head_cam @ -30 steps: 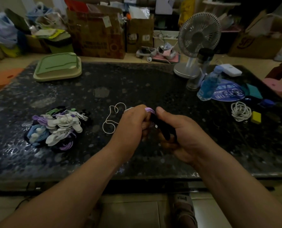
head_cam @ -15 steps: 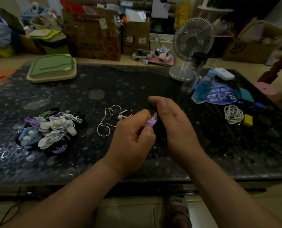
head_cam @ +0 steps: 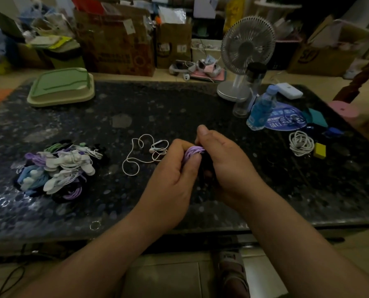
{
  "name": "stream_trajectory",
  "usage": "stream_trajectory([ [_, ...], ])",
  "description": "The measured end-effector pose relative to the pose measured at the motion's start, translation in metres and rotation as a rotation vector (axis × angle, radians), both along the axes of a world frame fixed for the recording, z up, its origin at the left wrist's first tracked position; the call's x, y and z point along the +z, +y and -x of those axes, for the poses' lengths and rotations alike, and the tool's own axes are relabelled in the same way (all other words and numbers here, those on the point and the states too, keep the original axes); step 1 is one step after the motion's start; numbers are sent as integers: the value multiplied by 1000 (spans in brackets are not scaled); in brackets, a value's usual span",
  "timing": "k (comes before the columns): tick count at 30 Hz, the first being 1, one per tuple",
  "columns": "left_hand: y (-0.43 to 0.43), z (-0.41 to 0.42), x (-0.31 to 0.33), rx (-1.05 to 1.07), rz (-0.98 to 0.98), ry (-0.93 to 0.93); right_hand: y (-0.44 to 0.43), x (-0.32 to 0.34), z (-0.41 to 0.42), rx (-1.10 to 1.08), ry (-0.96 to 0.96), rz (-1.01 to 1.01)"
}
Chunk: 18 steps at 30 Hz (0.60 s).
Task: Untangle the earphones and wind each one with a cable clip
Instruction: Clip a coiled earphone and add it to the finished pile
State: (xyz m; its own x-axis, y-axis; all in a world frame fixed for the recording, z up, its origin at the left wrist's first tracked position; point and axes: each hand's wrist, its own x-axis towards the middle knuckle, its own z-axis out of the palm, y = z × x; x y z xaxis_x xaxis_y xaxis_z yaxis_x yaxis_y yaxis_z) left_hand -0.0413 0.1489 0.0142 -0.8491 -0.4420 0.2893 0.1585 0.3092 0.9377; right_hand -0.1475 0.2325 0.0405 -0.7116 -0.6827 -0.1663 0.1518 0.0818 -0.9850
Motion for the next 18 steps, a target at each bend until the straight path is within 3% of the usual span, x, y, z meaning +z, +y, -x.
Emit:
stream_trajectory([
  [6,2,0,-1,-1,14,-64,1,-4,6,23,-153,-12],
  [10,-8,-2,5,-162,-92,-251,5,-5,6,8,-113,-115],
  [15,-15,-6,5,-276,-29,-378,9,-13,9,84,-188,-191],
  [18,-21,-5,2,-314,-441,-292,13,-16,13,121,-127,-185],
])
